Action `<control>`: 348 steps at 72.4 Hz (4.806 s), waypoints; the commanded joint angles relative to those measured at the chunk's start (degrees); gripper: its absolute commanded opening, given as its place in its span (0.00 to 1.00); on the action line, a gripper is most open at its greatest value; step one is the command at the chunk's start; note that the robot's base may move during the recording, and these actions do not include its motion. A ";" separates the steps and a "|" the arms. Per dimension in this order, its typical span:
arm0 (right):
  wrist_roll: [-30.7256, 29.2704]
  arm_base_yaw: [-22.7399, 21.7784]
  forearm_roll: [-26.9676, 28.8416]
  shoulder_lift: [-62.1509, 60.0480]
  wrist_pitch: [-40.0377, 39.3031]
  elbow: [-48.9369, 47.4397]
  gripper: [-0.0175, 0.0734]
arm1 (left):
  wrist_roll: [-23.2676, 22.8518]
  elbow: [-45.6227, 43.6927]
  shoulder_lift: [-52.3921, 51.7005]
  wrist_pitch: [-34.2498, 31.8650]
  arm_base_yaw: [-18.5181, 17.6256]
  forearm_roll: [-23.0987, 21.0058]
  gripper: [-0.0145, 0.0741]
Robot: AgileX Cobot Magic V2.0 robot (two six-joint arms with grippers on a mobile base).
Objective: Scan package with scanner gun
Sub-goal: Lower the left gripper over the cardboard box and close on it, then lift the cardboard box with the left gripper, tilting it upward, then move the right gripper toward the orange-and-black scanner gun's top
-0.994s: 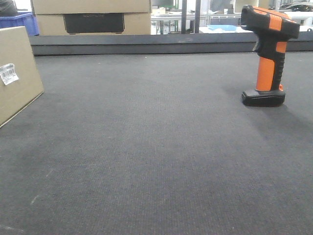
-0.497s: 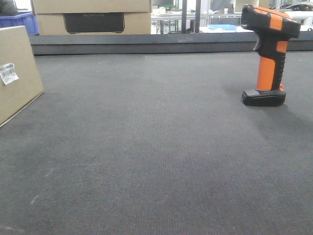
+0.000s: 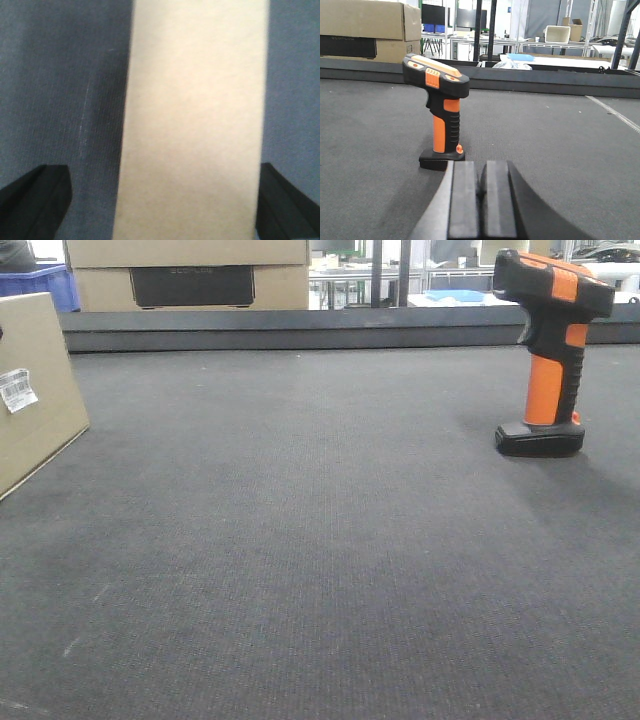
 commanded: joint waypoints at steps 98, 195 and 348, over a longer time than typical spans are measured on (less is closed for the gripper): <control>0.00 -0.07 0.18 -0.18 -1.23 -0.05 0.01 | -0.09 -6.63 0.94 -4.16 -9.50 -30.97 0.04; 0.10 0.04 1.76 34.20 -7.28 -19.48 0.01 | -7.70 -6.49 6.64 -10.20 -18.06 -21.79 0.04; 7.30 20.02 31.10 96.54 -58.00 -32.70 0.81 | -7.70 -6.49 6.64 -8.78 -18.06 -21.79 0.04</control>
